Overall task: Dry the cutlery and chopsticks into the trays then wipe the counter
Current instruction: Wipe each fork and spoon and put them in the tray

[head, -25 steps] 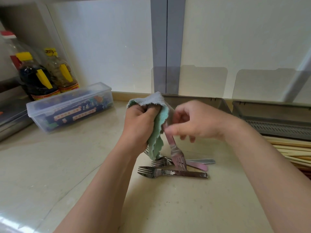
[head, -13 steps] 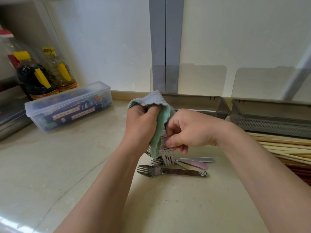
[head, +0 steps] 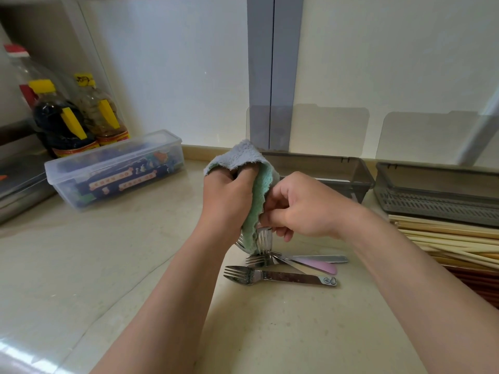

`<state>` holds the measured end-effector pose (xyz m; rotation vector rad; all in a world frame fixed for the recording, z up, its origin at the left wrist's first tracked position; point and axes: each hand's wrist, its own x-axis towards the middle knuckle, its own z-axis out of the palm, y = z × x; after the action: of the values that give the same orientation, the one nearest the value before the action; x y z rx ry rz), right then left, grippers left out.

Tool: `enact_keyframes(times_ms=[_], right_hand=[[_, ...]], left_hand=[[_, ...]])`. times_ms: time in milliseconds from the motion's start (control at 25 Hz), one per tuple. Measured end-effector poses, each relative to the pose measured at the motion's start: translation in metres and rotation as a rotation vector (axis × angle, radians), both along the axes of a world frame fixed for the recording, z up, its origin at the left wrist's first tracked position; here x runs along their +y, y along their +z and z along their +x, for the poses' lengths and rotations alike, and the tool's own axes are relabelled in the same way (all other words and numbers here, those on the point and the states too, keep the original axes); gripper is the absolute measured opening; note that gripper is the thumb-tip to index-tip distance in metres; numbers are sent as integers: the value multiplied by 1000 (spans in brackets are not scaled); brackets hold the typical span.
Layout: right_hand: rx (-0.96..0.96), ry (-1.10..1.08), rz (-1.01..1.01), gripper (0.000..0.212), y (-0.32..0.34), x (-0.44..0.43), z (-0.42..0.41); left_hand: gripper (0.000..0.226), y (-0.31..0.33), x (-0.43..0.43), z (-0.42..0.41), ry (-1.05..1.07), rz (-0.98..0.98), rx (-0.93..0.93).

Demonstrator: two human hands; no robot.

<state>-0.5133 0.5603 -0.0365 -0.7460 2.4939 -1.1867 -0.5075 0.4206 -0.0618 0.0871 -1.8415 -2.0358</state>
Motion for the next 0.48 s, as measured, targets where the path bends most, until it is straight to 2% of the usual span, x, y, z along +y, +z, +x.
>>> enact_keyframes(times_ms=[200, 400, 480], right_hand=[[15, -57, -94, 17, 1, 6, -8], [35, -82, -82, 14, 8, 19, -12], [43, -190, -203, 15, 13, 30, -18]], left_hand=[[17, -4, 3, 1, -91, -109, -6], [17, -3, 3, 5, -101, -178, -32], [15, -2, 3, 8, -177, -228, -43]])
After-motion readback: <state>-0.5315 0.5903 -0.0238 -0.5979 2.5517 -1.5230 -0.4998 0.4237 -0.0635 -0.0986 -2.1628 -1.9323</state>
